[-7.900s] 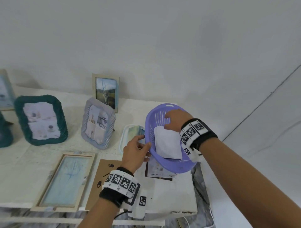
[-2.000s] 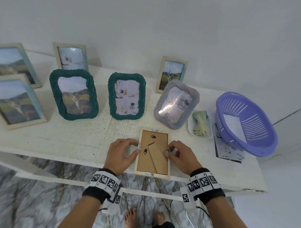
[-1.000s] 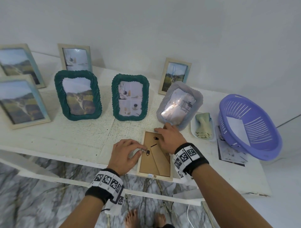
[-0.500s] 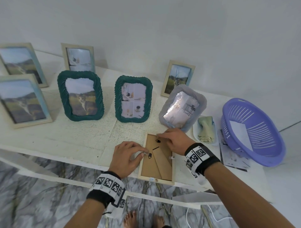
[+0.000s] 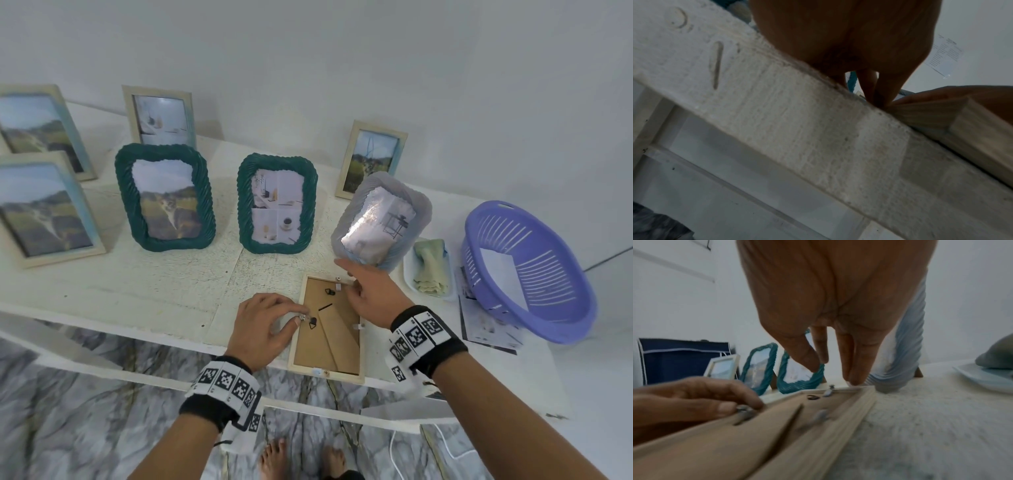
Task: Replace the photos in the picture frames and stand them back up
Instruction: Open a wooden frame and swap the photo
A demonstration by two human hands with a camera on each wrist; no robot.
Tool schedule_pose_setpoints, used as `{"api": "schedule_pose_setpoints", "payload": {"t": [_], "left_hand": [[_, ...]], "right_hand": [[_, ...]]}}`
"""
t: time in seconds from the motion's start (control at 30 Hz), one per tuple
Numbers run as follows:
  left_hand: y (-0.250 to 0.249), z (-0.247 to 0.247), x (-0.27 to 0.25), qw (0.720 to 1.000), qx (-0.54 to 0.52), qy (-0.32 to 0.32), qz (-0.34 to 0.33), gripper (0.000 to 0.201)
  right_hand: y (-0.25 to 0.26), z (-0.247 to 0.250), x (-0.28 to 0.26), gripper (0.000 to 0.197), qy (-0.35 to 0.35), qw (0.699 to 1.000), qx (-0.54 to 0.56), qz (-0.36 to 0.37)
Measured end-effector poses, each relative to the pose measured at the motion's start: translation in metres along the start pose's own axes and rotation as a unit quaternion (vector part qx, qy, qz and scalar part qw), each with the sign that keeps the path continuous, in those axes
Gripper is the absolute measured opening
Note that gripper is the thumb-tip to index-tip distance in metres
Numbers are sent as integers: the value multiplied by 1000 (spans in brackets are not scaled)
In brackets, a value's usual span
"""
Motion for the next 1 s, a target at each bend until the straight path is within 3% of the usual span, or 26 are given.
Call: {"api": "schedule_pose_setpoints", "payload": {"t": [0.13,0.3,0.4,0.8,1.0], "left_hand": [[-1,1,0,1000,-2,-1,3,24],[-1,0,0,1000,3,0,2,25],[-1,0,0,1000,4,1,-1,26],[-1,0,-1,1000,-2,6,1,20],[-1,-1,-1,1000,5,9,2,26]], "right_hand": [[8,-14,-32,55,-17,999,-47,-21],[12,-50,-76,91,54,997,-15,-58],[9,-65,-84,100,46,996,1,-73],[8,-78,-89,88,-15,998,-5,-66],[18,-75,-91,75,-37,995,-73,-50]]}}
Point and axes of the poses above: each hand's wrist, its own x-axis towards the middle knuckle, its own z-axis out of the back of the hand, y = z × x, the point moved 9 cm from there along x, towards the middle knuckle, and after that the axes turned 7 degrees about -x, right-handed, at the moved point
